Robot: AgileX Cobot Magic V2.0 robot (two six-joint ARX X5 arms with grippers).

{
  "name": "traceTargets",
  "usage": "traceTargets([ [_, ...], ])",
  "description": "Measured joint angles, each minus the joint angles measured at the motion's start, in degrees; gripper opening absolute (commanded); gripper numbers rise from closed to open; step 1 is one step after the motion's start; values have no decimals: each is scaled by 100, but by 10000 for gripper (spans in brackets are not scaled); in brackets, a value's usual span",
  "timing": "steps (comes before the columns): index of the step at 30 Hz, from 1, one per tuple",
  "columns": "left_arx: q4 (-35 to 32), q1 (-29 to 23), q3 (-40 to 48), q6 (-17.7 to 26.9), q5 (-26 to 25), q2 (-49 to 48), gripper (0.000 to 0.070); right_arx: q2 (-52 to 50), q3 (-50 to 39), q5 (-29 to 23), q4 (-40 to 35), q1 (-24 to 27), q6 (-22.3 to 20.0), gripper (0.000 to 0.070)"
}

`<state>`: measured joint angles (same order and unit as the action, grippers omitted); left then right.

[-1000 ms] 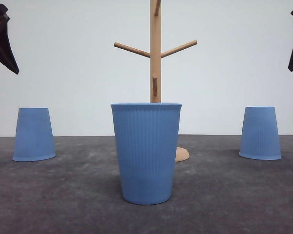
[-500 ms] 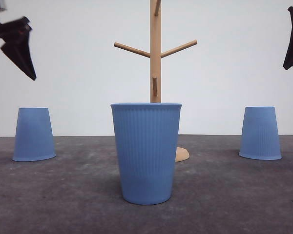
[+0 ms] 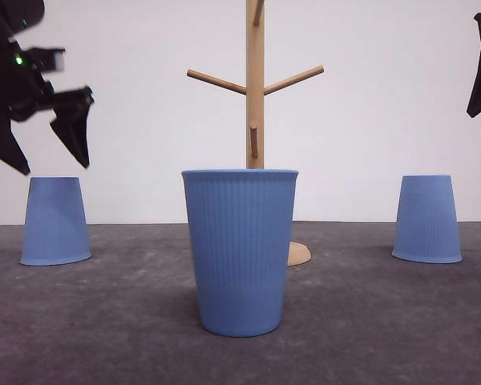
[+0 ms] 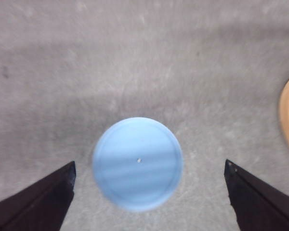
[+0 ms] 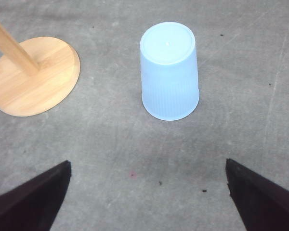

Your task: Place three cups

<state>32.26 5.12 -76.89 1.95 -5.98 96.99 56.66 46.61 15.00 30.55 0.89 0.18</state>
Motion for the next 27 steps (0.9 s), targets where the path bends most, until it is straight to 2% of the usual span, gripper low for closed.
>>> traceTargets([
  [12,-402,0,-53,0,172,310,592,0,0,0,2,0,-2,656],
  [21,-437,2,-58,0,184,580,581,0,0,0,2,0,-2,656],
  [23,-434,2,-58,3,184,618,473,0,0,-2,2,0,-2,656],
  [24,-441,2,-58,4,184,622,372,0,0,0,2,0,-2,656],
  [25,-466,2,-59,6,185,621,303,0,0,0,2,0,-2,656],
  [26,-490,2,-62,9,190,620,251,0,0,0,2,0,-2,656],
  [27,-508,2,-66,15,204,620,229,0,0,0,2,0,-2,656],
])
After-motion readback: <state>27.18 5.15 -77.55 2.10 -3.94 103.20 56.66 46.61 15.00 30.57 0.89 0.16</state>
